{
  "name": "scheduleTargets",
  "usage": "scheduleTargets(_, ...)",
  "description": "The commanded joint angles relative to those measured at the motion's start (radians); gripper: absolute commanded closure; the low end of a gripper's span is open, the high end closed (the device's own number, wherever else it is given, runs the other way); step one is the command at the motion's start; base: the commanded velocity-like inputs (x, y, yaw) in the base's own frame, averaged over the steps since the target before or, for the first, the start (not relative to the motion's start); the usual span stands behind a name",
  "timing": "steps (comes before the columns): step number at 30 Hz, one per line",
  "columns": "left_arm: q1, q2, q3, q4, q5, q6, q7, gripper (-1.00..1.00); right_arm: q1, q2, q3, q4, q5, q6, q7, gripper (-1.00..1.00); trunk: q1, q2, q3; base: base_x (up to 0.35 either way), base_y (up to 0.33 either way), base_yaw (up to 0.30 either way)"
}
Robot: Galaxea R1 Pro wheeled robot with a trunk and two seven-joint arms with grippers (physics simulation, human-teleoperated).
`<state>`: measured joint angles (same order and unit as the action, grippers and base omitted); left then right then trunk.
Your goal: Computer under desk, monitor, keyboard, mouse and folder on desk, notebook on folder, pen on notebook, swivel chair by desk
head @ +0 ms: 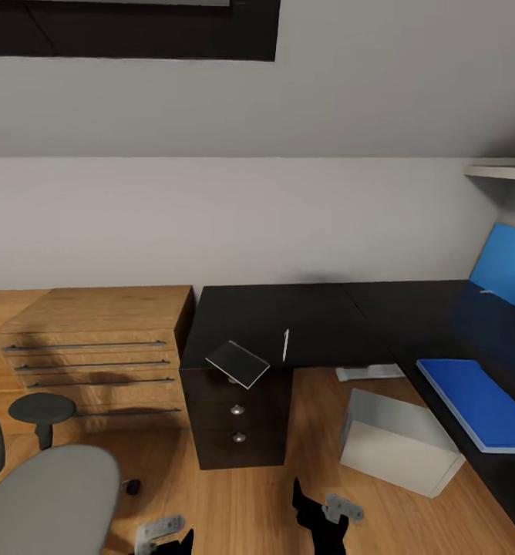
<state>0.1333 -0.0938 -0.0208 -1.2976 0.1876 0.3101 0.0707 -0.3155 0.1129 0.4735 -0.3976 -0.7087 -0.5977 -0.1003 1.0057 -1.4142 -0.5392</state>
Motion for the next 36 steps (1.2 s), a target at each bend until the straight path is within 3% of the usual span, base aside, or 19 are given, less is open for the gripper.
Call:
scheduleTargets(1,0.0,-0.003,-0.006,-0.029,0.01,0.036,0.008,-1.0,-0.014,-0.001,0.008,-0.004,-0.003,0.017,-0.01,-1.0,0.004,-0.008,-0.004,0.0,0.0,0.0)
scheduleTargets(4,0.0,-0.035,-0.017,-0.172,0.01,0.166,0.009,-1.0,-0.086,-0.007,0.003,-0.02,-0.007,0.135,-0.007,-1.0,0.015,-0.029,-0.014,0.0,0.0,0.0)
scheduleTargets(8,0.001,-0.059,-0.02,-0.273,0.01,0.251,0.01,-1.0,-0.156,-0.04,-0.009,-0.035,-0.033,0.238,0.018,-1.0,0.031,-0.057,-0.026,0.0,0.0,0.0)
scheduleTargets(15,0.0,-0.081,-0.022,-0.314,0.011,0.295,0.033,-1.0,-0.23,-0.071,-0.084,-0.079,-0.157,0.427,0.107,-1.0,0.058,-0.106,-0.048,0.0,0.0,0.0)
scheduleTargets(20,-0.001,-0.081,-0.02,-0.32,0.012,0.298,0.075,-1.0,-0.254,-0.109,-0.18,-0.138,-0.257,0.59,0.207,-1.0,0.077,-0.141,-0.064,0.0,0.0,0.0)
scheduleTargets(23,-0.001,-0.081,-0.012,-0.32,0.012,0.298,0.085,-1.0,-0.257,-0.117,-0.223,-0.159,-0.292,0.665,0.25,-1.0,0.088,-0.162,-0.073,0.0,0.0,0.0)
scheduleTargets(26,-0.001,-0.081,0.005,-0.32,0.012,0.298,0.087,-1.0,-0.258,-0.12,-0.239,-0.166,-0.304,0.697,0.278,-1.0,0.1,-0.183,-0.082,0.0,0.0,0.0)
scheduleTargets(28,-0.001,-0.081,0.059,-0.321,0.014,0.298,0.087,-1.0,-0.259,-0.123,-0.249,-0.169,-0.313,0.719,0.332,-1.0,0.107,-0.197,-0.089,0.0,0.0,0.0)
scheduleTargets(29,-0.001,-0.081,0.087,-0.321,0.015,0.297,0.086,-1.0,-0.258,-0.123,-0.252,-0.169,-0.316,0.729,0.406,-1.0,0.111,-0.204,-0.092,0.0,0.0,0.0)
scheduleTargets(32,-0.001,-0.081,0.096,-0.321,0.015,0.298,0.086,-1.0,-0.257,-0.121,-0.251,-0.168,-0.315,0.731,0.467,-1.0,0.123,-0.225,-0.101,0.0,0.0,0.0)
scheduleTargets(36,-0.001,-0.081,0.099,-0.321,0.015,0.298,0.086,-1.0,-0.256,-0.119,-0.25,-0.165,-0.314,0.732,0.494,-1.0,0.138,-0.253,-0.114,0.0,0.0,0.0)
